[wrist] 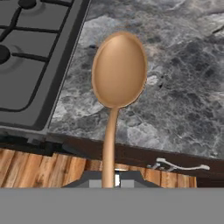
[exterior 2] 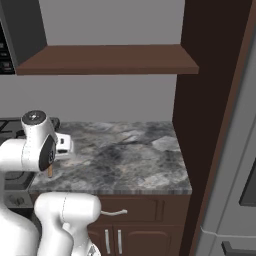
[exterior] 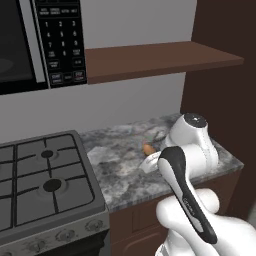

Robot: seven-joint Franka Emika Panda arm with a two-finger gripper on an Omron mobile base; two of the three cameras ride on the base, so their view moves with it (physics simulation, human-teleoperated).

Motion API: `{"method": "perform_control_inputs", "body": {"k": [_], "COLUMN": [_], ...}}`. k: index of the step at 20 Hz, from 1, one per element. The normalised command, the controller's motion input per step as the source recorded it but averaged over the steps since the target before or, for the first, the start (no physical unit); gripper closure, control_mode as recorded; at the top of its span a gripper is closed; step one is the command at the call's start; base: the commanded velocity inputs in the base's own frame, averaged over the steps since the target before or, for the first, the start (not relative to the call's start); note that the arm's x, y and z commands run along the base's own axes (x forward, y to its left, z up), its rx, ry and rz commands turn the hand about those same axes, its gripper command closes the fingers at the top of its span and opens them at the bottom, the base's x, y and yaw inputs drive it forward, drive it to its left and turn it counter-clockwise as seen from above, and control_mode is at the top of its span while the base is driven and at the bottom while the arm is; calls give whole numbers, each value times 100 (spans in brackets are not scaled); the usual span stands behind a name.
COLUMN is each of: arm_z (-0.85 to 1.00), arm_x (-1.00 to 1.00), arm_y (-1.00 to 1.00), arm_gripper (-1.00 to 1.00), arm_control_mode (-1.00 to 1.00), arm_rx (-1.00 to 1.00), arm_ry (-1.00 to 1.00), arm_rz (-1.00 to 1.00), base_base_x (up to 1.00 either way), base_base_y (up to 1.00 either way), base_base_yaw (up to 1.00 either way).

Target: Take the fork and place it on the left side of the plate. Then take the spoon and place it on the right side of the plate. Make sure they're directly next to the plate.

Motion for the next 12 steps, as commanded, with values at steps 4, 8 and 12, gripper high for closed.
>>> {"method": "perform_control_inputs", "body": {"k": [4, 8, 12], "arm_z": [0, 0, 0], "arm_x": [0, 0, 0], "arm_y": [0, 0, 0], "arm_gripper": [100, 100, 100], "arm_control_mode": [100, 100, 100], "arm_rx": [0, 0, 0], "arm_ry": [0, 0, 0], "arm_rz": [0, 0, 0], "base_base_x": [-54, -24, -27], "base_base_y": [10, 37, 49], "base_base_yaw": [-7, -1, -29]}}
